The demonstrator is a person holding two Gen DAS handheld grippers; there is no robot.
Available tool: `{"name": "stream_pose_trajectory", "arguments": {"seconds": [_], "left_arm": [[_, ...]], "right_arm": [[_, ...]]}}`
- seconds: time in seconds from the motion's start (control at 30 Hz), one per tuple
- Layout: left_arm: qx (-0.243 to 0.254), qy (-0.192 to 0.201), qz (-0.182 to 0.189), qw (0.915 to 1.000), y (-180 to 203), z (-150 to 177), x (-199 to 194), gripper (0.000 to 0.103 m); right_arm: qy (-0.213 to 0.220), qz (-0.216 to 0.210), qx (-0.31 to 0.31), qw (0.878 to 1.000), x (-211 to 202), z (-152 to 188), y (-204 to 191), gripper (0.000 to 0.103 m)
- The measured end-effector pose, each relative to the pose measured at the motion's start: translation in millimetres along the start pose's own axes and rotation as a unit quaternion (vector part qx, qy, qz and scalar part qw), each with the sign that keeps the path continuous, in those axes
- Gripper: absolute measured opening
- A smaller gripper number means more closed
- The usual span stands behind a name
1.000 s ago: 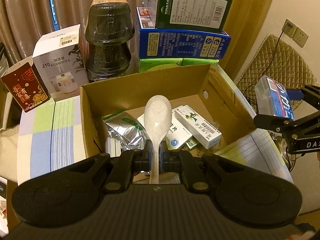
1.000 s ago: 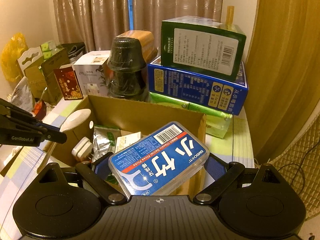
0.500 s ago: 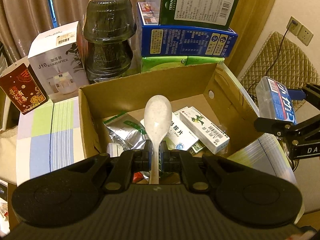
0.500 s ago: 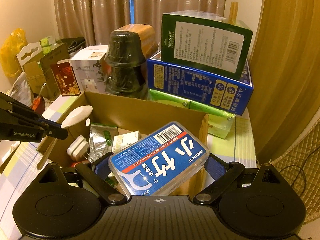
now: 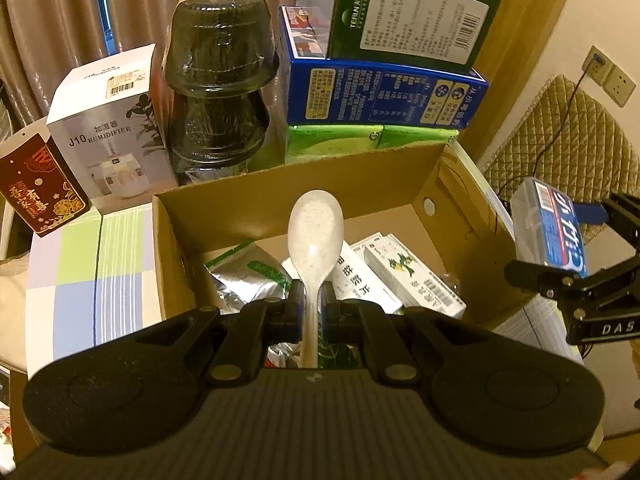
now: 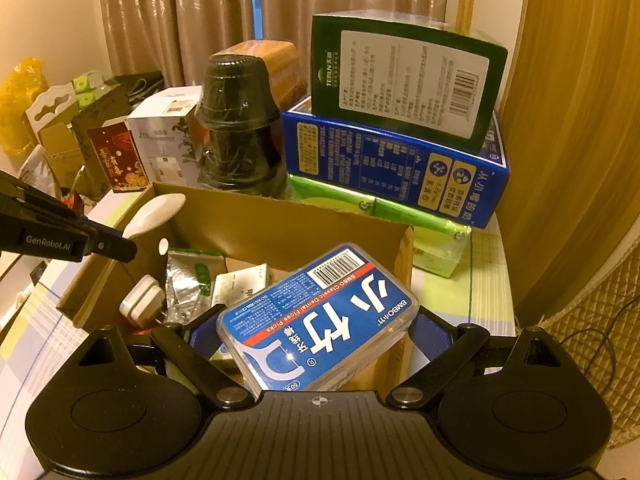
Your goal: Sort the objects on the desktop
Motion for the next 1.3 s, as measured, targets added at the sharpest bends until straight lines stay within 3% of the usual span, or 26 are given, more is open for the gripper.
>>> {"name": "stream_pose_trajectory", "arguments": {"seconds": [0.23, 0.33, 0.77, 0.97, 1.3], "left_arm": [[-0.018, 0.007, 0.002, 0.9998, -4.9, -10.2, 15.9, 0.006], [-0.028, 0.008, -0.001, 0.9996, -6.7, -9.2, 20.5, 0.019], [-0.039, -0.001, -0.007, 0.9992, -20.7, 6.7, 22.1, 0.020], [-0.042, 0.001, 0.002, 0.9991, -19.5, 8.3, 19.7, 0.021], [-0.046, 0.007, -0.001, 0.9989, -19.7, 24.1, 9.8, 0.054]], "right_arm": [[-0.004, 0.003, 0.004, 1.000, 9.0, -1.9, 5.1, 0.092], [-0.005, 0.003, 0.004, 1.000, 10.3, -1.5, 5.3, 0.092], [-0.007, 0.000, 0.020, 1.000, 16.5, -2.6, 10.2, 0.092], [0.013, -0.009, 0.041, 0.999, 18.7, -8.8, 12.9, 0.093], [0.046, -0.019, 0.110, 0.993, 4.8, -3.6, 36.0, 0.097]]}}
Point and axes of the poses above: each gripper's, at about its wrist camera, not at the fingertips, and x roughly the way its jaws point, y to its right, z to its underside, the point moved 1 cm from there along x, roughly the way its jaws point, and after that the axes turned 3 degrees about -y, right-handed, at the moved point
